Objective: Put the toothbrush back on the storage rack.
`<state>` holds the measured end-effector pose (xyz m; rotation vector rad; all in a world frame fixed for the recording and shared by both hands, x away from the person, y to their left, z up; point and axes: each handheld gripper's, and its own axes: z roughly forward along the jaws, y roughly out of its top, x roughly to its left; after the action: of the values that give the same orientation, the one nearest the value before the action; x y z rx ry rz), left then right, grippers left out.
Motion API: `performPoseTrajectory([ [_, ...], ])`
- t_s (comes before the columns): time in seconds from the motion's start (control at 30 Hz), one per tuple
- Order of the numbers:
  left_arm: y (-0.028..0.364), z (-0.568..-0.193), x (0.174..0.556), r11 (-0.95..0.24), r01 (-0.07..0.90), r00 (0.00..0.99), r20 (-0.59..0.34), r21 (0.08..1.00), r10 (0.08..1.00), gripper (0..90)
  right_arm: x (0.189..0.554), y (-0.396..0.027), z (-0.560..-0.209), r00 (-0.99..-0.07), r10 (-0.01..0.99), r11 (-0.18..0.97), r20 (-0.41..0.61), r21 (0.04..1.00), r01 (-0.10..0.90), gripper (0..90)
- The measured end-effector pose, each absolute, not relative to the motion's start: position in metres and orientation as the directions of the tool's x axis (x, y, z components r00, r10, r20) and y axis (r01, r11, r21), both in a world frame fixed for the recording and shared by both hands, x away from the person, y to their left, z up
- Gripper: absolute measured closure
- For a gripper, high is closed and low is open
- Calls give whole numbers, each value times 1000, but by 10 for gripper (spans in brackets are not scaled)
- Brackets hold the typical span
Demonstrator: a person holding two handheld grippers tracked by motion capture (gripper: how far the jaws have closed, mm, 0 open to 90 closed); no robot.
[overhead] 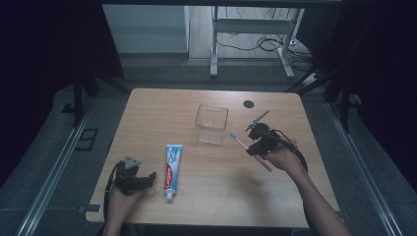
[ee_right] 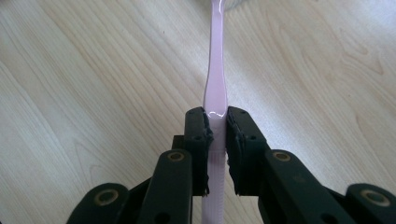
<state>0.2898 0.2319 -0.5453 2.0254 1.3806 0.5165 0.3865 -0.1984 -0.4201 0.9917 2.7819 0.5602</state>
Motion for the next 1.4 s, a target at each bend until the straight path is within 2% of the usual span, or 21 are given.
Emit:
performPoseTrajectory([
  [0.4,232,-545,290,-259,680,377,-25,686,926,130,395,-202,-403,-745,666,645,27,482,594,783],
  [1.4,232,-545,290,-254,681,375,-29,687,927,130,424,-177,-373,-736,677,581,22,598,552,784],
])
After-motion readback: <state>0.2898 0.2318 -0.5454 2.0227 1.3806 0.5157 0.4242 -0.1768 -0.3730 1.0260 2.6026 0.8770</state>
